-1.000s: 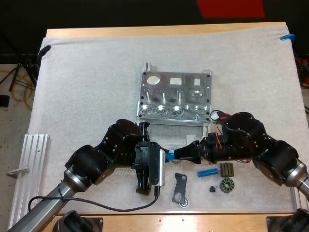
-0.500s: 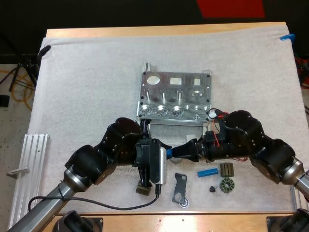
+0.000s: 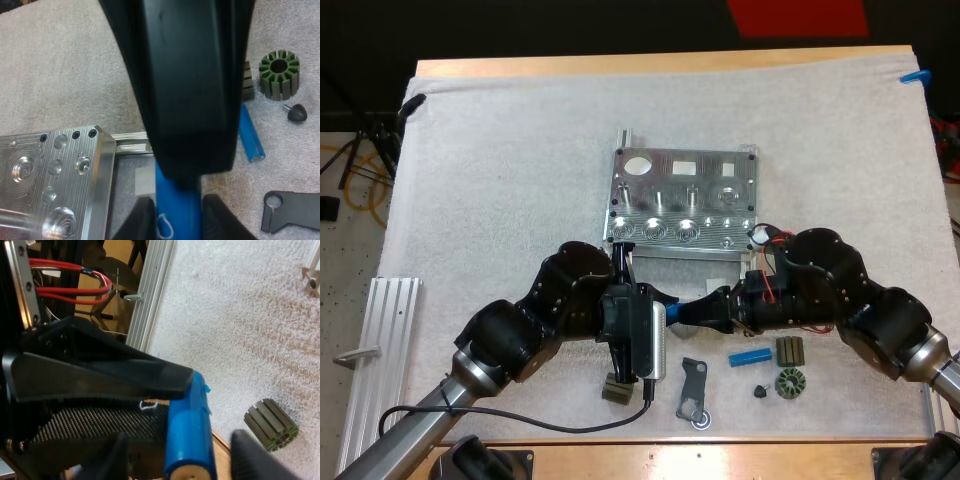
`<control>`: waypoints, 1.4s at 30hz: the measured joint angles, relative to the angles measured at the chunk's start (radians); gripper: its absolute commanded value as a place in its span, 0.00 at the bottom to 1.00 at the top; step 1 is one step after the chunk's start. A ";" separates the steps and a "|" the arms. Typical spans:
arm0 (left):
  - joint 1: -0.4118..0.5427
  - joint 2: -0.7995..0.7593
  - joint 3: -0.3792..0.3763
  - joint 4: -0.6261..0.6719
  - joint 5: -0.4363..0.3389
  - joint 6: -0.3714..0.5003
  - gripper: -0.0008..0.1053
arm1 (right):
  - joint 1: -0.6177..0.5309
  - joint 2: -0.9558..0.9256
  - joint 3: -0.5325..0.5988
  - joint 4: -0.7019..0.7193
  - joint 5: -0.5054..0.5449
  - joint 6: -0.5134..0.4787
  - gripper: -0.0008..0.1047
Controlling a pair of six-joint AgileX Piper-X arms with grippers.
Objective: Load cells from right to left
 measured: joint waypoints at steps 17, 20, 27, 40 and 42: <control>0.000 0.000 0.000 0.000 0.000 0.000 0.02 | 0.000 0.000 0.000 0.000 0.008 0.000 0.16; 0.000 0.000 0.000 0.000 0.000 0.000 0.13 | 0.000 0.000 0.000 0.000 0.008 0.000 0.16; 0.000 0.000 0.000 0.000 0.001 -0.026 0.54 | 0.000 0.000 0.000 -0.009 0.008 0.000 0.16; 0.000 -0.076 -0.075 0.093 -0.011 -0.132 0.62 | 0.000 0.000 0.000 -0.009 0.008 -0.063 0.16; 0.000 -0.097 -0.090 0.120 -0.025 -0.134 0.62 | 0.000 0.000 0.000 -0.009 0.008 -0.069 0.16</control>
